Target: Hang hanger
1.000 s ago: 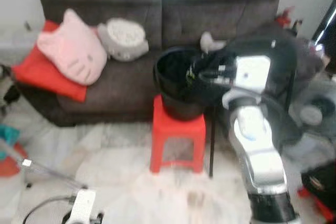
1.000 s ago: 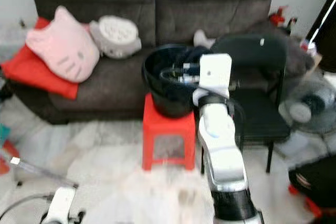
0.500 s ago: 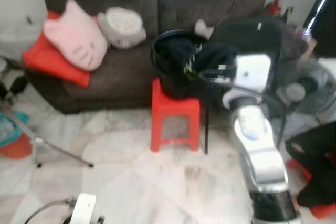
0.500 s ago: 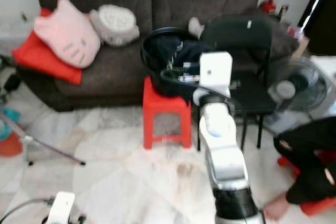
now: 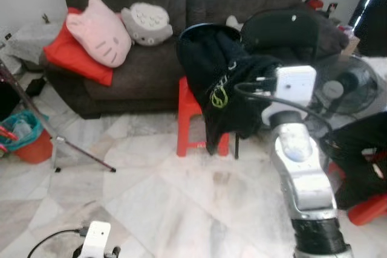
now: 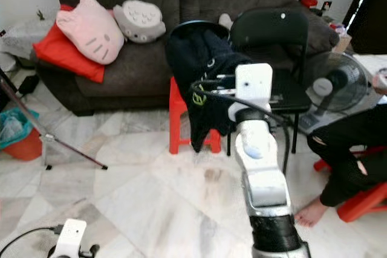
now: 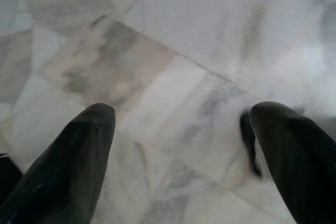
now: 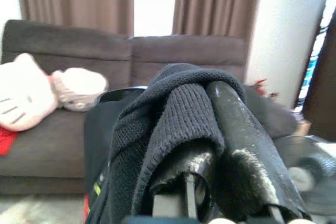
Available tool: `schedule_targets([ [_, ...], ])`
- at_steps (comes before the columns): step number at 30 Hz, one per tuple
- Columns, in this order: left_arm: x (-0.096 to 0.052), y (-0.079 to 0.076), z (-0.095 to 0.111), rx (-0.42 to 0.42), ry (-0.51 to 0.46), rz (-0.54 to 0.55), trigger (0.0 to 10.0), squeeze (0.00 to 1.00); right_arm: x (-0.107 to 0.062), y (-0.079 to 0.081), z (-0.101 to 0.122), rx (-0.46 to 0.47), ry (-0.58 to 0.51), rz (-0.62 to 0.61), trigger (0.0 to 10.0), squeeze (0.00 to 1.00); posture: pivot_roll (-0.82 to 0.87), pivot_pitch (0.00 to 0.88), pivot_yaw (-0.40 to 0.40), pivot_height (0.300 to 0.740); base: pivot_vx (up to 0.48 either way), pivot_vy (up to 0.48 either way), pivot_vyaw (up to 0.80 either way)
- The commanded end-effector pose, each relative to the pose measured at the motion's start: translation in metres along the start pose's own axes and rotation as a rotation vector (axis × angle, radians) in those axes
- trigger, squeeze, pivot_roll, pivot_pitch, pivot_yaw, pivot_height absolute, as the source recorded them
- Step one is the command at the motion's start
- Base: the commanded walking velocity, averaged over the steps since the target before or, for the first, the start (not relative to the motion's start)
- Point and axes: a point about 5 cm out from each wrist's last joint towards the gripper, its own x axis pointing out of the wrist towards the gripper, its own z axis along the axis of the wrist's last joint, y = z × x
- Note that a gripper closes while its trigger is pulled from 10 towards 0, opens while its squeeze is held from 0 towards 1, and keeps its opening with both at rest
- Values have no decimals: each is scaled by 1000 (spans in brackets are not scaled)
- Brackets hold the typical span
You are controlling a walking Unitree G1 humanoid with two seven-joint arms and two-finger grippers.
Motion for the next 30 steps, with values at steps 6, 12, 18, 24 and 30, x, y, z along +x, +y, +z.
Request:
schedule_targets([
  [6, 0, 5, -1, 6, 9, 18, 10000, 0, 0, 24, 9, 3, -48, 196, 10000, 0, -20, 0, 3, 740, 0, 0, 0],
  [12, 0, 4, -1, 12, 13, 15, 10000, 0, -1, 15, -24, -37, 102, 211, 10000, 0, -16, 0, 1, 740, 0, 0, 0],
  [18, 0, 3, -2, 15, 16, 11, 10000, 0, -9, -23, -83, -91, 323, 43, 10000, 0, -4, 0, -5, 740, 0, 0, 0],
  [24, -1, 2, -4, 23, 25, 8, 10000, 0, -41, -44, -146, 207, 557, -84, 10000, 0, 5, 0, -4, 740, 0, 0, 0],
  [30, -1, 2, -6, 33, 30, 2, 10000, 0, -57, -44, -168, 224, 610, -84, 10000, 0, 9, 0, 1, 740, 0, 0, 0],
])
